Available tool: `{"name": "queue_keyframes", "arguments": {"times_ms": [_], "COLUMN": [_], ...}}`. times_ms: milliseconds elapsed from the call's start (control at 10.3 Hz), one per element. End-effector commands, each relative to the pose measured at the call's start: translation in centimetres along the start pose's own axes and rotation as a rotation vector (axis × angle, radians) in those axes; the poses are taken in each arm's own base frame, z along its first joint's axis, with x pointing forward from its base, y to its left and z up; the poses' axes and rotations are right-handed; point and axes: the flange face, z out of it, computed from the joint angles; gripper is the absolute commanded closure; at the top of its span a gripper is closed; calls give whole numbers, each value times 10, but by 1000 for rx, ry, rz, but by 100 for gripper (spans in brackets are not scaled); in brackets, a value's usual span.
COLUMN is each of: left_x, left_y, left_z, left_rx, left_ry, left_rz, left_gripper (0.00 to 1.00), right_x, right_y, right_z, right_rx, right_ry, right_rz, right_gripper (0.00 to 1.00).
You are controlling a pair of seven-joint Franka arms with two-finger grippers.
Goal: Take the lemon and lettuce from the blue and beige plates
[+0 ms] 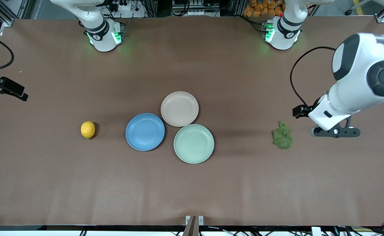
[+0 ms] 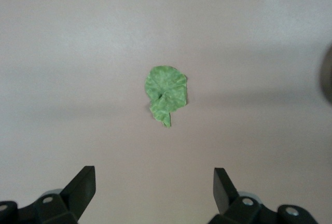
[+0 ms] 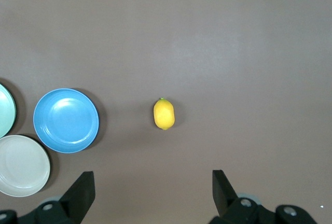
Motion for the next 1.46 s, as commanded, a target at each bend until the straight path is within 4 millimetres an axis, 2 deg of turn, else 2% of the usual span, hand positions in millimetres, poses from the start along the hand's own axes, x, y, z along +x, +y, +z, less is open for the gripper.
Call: {"name": "queue_keyframes", "arguments": {"times_ms": [0,194,389,583,681,875,1069,1361], "left_x": [-27,-49,-63,-64,-65,-68,-86,-86], "left_y": [-18,-26,-26,-31,-29,-39,-43,-46], "left_z": [-47,-83,-99,-93,-94,-94,-101,-104], "left_rx": [-1,-20,-60,-58,-58,-57,-58,-59], "left_ry": [48,95,98,77,78,61,60,68], "left_rz": [-9,-19,-21,-25,-25,-37,-42,-47], "left_gripper": [0,0,0,0,0,0,0,0], "right_x": [-17,-17,-15,-15,-15,-15,-16,-17], "right_y": [4,4,4,3,3,2,1,-1], "right_z": [0,1,3,3,3,3,3,1], "right_rx": [-10,-9,-12,-10,-10,-10,-10,-10], "right_ry": [14,16,11,10,10,11,5,8], "right_rz": [11,11,10,12,12,10,10,5], "right_gripper": [0,0,0,0,0,0,0,0]}}
